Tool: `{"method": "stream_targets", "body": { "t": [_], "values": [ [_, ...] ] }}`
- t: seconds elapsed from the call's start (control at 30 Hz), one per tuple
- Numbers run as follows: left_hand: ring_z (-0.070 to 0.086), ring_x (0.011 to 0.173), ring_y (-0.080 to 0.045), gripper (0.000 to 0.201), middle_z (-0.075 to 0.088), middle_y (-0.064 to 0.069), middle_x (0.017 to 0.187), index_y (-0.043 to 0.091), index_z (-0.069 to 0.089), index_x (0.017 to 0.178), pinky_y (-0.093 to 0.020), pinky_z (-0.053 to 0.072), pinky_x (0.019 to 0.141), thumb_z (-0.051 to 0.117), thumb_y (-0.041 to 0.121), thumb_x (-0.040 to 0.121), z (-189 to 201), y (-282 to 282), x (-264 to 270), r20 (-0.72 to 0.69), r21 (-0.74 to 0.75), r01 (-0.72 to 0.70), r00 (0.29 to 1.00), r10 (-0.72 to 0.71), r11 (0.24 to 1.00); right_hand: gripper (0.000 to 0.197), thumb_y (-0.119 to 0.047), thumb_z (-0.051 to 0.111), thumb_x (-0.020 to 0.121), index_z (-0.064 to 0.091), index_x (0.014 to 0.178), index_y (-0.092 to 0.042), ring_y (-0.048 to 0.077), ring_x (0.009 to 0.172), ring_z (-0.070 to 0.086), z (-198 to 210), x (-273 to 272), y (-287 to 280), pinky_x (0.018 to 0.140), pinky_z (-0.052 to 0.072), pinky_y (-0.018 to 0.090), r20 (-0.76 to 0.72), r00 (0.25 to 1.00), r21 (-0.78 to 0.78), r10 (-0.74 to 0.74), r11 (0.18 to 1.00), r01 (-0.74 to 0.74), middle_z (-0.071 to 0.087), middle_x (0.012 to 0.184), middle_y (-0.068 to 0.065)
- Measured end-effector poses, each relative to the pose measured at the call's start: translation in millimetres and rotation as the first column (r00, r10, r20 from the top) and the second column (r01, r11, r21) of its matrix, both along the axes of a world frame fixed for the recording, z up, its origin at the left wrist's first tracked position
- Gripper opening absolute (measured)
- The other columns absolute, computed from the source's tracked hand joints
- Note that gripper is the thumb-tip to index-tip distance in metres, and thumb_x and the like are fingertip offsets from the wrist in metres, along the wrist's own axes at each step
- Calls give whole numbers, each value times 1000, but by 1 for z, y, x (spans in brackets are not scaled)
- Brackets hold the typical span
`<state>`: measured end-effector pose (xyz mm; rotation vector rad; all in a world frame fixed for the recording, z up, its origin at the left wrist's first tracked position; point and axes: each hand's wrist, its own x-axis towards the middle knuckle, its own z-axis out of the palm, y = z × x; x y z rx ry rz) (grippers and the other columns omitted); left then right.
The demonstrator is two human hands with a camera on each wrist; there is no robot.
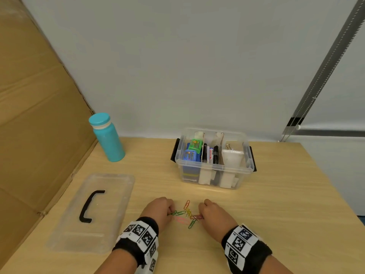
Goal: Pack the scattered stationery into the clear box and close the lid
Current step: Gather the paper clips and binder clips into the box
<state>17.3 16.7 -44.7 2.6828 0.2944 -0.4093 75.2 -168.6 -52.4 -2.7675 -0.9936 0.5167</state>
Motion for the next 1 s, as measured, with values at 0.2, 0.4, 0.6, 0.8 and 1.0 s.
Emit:
{"method": "stream_targets", "body": {
  "t": [0.2, 0.4, 0.6, 0.8, 1.0],
  "values": [
    [56, 108, -22, 24, 59, -5, 116, 15, 58, 115, -28, 43, 91, 52, 16, 91, 3, -6, -2, -33, 78, 34, 999, -31, 996, 13, -14, 45, 95, 55, 88, -19, 17, 82, 55, 5, 7, -6, 68, 41, 24, -131, 986, 140, -108, 982, 126, 57, 94, 3],
    [56, 109, -23, 25, 58, -8, 118, 13, 55, 117, -27, 42, 90, 48, 15, 93, 2, -6, -3, -51, 90, 55, 997, -51, 994, 9, -2, 54, 92, 61, 88, -6, 13, 66, 57, 6, 12, -36, 64, 51, 24, -840, 541, 422, -53, 563, 711, 59, 75, 7],
    [48, 88, -13, 21, 50, 6, 90, 20, 56, 109, -21, 38, 78, 44, 13, 92, 2, 4, -8, -51, -43, 67, 996, -70, 997, 11, -17, 54, 80, 57, 78, -7, 19, 61, 50, 16, 5, -47, 56, 43, 28, -943, 188, 268, 275, 294, 917, 54, 71, 11],
    [60, 64, -8, 23, 55, -4, 79, 10, 55, 87, -19, 53, 61, 39, -3, 97, 12, 12, -15, -130, -784, -260, 957, 261, 564, 19, -20, 41, 99, 55, 86, -17, 3, 59, 46, 15, 6, -41, 56, 34, 15, -550, 811, 412, -197, 781, 470, 53, 70, -12],
    [41, 48, -15, 28, 44, -6, 67, 7, 45, 74, -22, 35, 42, 25, -9, 87, 14, 3, -14, -320, -881, -444, 814, 485, 163, 22, -36, 56, 89, 46, 107, -27, 7, 68, 48, 10, 2, -42, 60, 36, 21, -237, 971, 68, -36, 996, 53, 46, 77, -14]
  ]
}}
